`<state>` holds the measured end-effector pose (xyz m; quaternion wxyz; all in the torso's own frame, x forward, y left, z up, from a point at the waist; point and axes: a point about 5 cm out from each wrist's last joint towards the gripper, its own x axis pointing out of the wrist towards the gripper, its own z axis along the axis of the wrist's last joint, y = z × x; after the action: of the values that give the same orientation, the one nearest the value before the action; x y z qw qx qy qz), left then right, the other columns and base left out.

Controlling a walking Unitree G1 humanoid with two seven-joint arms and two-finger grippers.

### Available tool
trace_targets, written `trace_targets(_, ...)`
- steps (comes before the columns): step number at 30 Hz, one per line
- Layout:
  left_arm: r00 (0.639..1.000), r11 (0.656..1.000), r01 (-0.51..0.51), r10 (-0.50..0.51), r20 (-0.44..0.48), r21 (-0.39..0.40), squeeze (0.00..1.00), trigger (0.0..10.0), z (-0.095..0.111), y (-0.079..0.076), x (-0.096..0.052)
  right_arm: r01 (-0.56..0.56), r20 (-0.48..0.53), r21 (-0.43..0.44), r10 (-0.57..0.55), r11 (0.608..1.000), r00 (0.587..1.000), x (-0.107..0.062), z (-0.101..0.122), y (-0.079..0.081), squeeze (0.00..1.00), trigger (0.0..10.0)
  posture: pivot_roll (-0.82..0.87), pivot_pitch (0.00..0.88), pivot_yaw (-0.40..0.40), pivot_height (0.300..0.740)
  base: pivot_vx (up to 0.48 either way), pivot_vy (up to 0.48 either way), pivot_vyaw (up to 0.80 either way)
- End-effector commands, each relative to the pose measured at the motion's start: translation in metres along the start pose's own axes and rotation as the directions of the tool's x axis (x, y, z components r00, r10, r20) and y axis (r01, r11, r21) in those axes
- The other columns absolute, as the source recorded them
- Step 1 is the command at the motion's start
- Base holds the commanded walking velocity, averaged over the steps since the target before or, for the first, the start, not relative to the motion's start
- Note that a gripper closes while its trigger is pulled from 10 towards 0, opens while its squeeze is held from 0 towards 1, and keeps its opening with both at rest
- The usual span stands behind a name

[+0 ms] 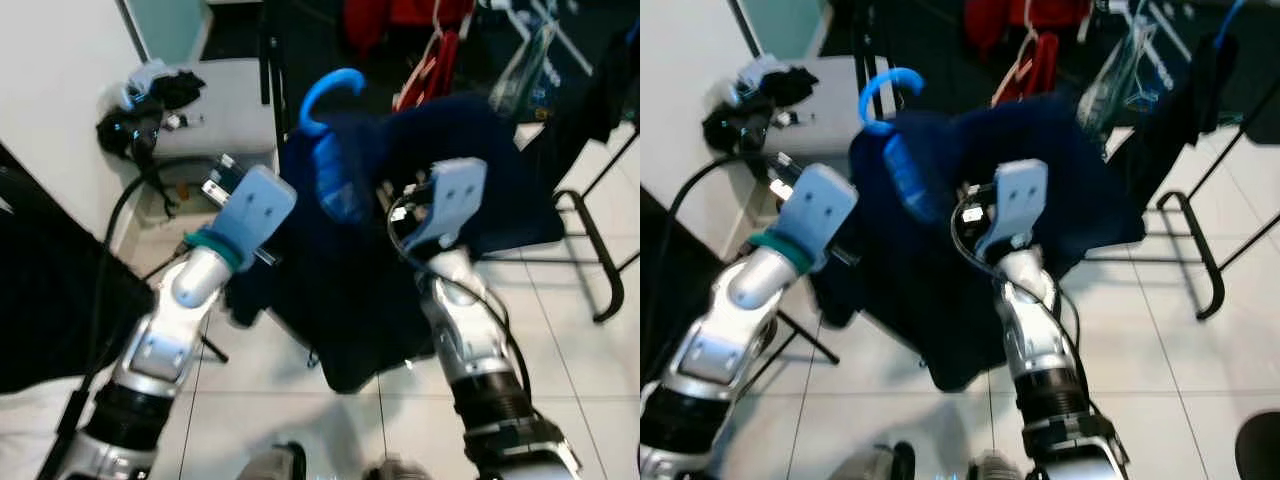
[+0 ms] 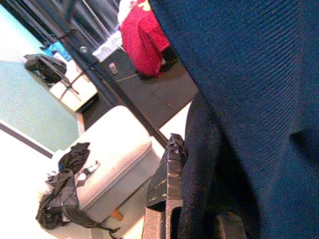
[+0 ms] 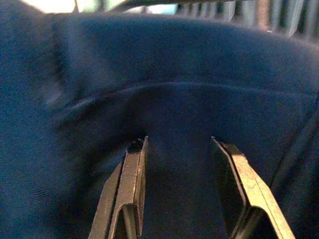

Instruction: Hang hanger

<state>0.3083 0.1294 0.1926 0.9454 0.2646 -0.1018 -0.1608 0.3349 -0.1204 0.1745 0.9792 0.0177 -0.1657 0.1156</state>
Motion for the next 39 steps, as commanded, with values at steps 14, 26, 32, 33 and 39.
trace_targets(14,0.992,0.973,0.124,-0.117,0.044,-0.193,0.00,10.0,0.009,0.006,-0.015,-0.175,-0.110,0.002,0.174,0.985,0.979,-0.016,-0.019,0.014,0.00,10.0,0.01,0.040,0.109,0.740,0.193,0.000,0.00)
trace_targets(26,0.817,0.737,0.566,-0.562,0.129,-0.371,0.00,10.0,0.014,-0.004,-0.100,-0.194,-0.159,-0.014,0.189,0.981,0.969,-0.030,-0.025,0.002,0.00,10.0,0.03,0.075,0.096,0.740,0.000,0.000,0.00)
trace_targets(32,0.744,0.732,0.619,-0.662,-0.083,-0.286,0.00,10.0,-0.009,-0.005,-0.131,-0.188,-0.176,-0.022,0.181,0.982,0.967,-0.031,-0.026,-0.005,0.00,10.0,0.04,0.084,0.092,0.740,0.000,0.000,0.00)
trace_targets(33,0.737,0.759,0.595,-0.647,-0.197,-0.264,0.00,10.0,-0.023,-0.001,-0.135,-0.188,-0.178,-0.022,0.182,0.982,0.967,-0.031,-0.027,-0.006,0.00,10.0,0.05,0.090,0.091,0.740,0.000,0.000,0.00)
trace_targets(39,0.786,0.868,0.423,-0.495,-0.372,-0.260,0.00,10.0,-0.046,0.016,-0.125,-0.195,-0.177,-0.017,0.189,0.981,0.966,-0.031,-0.026,-0.002,0.00,10.0,0.05,0.092,0.092,0.740,0.000,0.000,0.00)
